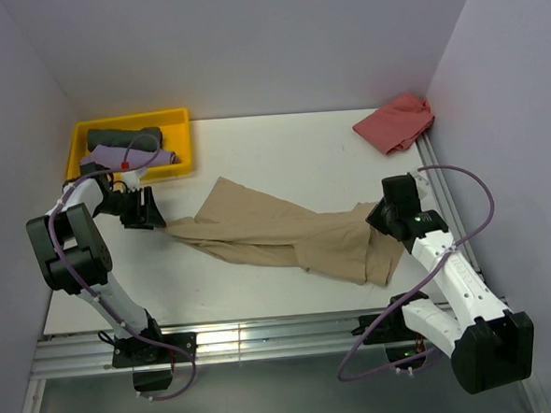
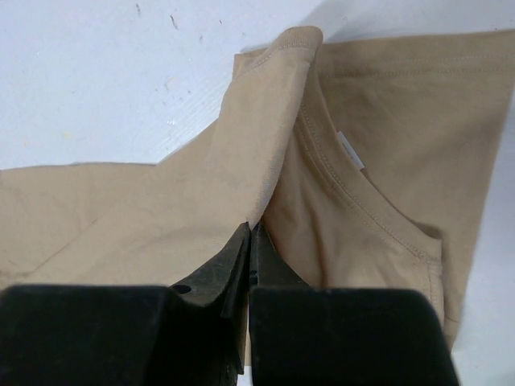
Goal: Roll the t-shirts
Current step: Flatten the tshirt
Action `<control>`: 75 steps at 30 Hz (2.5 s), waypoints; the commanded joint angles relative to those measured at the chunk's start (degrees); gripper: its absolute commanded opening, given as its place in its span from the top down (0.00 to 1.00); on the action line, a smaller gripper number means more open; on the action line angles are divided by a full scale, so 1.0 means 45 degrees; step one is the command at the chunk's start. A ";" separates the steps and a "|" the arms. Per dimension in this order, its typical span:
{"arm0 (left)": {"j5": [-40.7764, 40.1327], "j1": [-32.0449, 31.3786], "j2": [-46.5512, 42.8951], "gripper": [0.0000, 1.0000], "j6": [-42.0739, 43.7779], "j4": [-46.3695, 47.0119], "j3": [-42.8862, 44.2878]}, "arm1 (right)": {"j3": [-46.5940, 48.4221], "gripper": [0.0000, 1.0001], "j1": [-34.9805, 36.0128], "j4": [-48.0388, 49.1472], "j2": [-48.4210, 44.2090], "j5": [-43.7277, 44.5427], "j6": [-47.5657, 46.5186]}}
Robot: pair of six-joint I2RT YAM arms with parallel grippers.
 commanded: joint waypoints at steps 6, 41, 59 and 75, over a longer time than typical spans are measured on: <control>0.0190 0.0159 -0.0369 0.37 0.0191 0.0230 -0.0743 | 0.0615 1.00 -0.0061 -0.0233 -0.0354 0.0403 -0.0278; 0.2007 -0.0016 -0.1110 1.00 -0.1391 -0.1899 0.5289 | 0.5552 1.00 -0.0061 -0.1873 -0.1017 -0.0514 -0.1274; 0.0036 0.0355 -0.7553 1.00 -0.3852 0.1535 0.6073 | 1.0243 1.00 -0.0061 -0.0703 -0.4102 -0.2702 -0.0747; -0.0181 0.0472 -1.0450 1.00 -0.4985 0.1754 0.6072 | 1.1848 1.00 -0.0061 -0.1269 -0.5139 -0.3132 -0.1274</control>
